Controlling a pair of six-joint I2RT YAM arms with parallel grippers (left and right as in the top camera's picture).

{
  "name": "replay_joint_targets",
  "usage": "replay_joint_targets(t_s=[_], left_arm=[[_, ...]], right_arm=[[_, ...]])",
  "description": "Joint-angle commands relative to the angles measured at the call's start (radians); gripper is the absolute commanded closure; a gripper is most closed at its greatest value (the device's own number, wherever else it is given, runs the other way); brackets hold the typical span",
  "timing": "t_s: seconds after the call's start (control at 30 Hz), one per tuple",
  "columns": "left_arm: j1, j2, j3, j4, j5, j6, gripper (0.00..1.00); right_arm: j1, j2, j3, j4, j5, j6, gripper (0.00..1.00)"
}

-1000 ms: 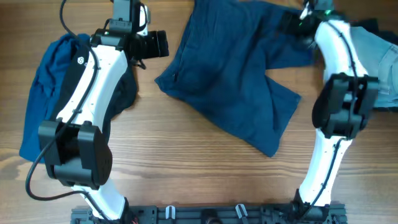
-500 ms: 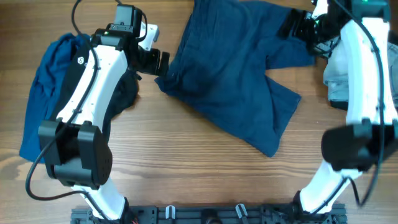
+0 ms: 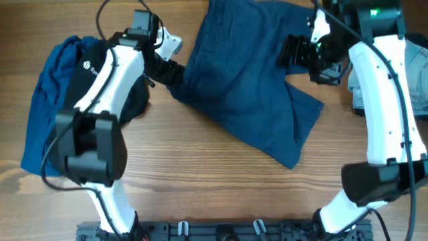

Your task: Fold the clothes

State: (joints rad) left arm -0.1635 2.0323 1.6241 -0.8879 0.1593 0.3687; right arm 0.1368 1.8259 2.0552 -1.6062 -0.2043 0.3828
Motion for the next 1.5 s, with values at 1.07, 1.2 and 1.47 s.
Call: replay_joint_targets(t_s=[1.07,1.2,1.47], left_arm=[[-0.047,0.134,-0.021,0.013,0.052,0.066,0.96],[-0.028,0.134,-0.021,0.028,0.053,-0.043,0.96],[-0.023,0.134,-0.021,0.021,0.049,-0.098,0.96]], right_arm=[[0.000,-0.105,-0.068,0.031,0.093,-0.014,0.13],[0.000,-0.179,-0.068,0.094,0.351,0.191,0.17],[-0.030,-0.393,-0.068,-0.003,0.368,0.356,0.20]])
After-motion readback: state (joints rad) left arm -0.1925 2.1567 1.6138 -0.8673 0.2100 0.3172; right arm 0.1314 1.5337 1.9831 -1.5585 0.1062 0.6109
